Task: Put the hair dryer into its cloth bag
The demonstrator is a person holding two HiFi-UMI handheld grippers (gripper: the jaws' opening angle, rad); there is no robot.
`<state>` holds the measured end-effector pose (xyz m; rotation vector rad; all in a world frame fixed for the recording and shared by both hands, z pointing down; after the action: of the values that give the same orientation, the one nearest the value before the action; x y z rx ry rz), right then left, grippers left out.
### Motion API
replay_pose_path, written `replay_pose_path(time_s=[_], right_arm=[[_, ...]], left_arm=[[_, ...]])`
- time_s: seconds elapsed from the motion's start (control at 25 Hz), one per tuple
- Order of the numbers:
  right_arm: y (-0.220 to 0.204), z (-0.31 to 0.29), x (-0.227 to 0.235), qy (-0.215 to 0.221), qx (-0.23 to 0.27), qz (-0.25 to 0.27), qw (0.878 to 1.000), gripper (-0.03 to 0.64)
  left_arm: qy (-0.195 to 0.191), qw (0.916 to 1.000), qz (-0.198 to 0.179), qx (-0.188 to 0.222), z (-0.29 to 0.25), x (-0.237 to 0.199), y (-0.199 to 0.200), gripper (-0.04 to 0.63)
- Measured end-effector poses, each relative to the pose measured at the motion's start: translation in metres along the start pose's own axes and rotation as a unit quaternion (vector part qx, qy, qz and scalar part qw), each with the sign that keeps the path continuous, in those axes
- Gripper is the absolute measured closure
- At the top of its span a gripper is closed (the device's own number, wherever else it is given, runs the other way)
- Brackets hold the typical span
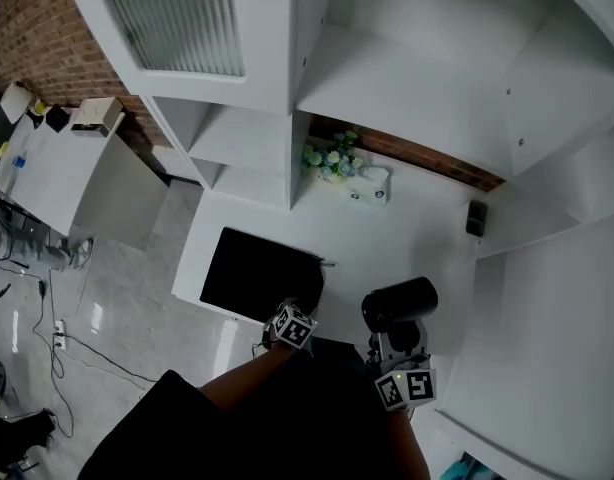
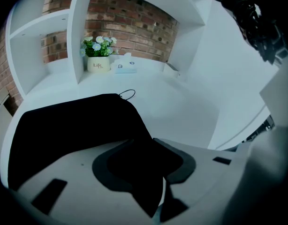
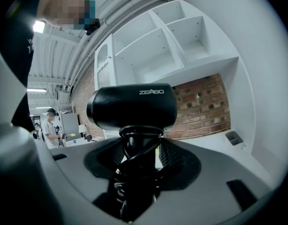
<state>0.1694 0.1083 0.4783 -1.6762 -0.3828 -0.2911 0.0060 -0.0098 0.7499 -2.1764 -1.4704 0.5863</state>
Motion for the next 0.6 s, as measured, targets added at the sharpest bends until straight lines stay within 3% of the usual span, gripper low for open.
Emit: replay_pose_path(time_s=[0.12,0.2,0.36,0.52,0.6], right_arm=[[-0.002,-0.001,0.006,-0.001,-0.004,-0.004,1.000,0.374],[-0.003,-0.003,0.007,0.001,-0.007,-0.004,1.000,0.374],[-0.005,-0.010,0.008,0.009,-0.013,-0.002,1.000,0.374],[-0.006,-0.014,0.008,0.013,-0.022,-0.001,1.000,0.374],[-0.006,-0.016,0.007,0.013,-0.025,-0.001,1.000,0.374]], left_arm=[[0.008,0.9999,-0.004,-0.008,0.001,-0.003,-0.003,0.477],[0.014,0.9999,-0.005,0.003,0.006,-0.005,-0.002,0.556],[0.012,0.9996,-0.004,0.027,0.017,-0.007,0.001,0.577],[0.014,0.9977,-0.047,0.046,0.020,-0.002,0.010,0.577],[0.009,0.9976,-0.059,0.035,0.013,0.000,0.013,0.575]])
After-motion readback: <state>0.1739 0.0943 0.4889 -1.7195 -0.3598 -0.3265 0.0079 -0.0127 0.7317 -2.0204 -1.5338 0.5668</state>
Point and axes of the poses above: the fingertips, and each gripper's own axes: z backward along the fingers, x to its right, y out of its top, the point moved 9 cm from there along z, backward along the fingers, and after that the axes turned 11 degrees about -z, right-handed, at the moved point
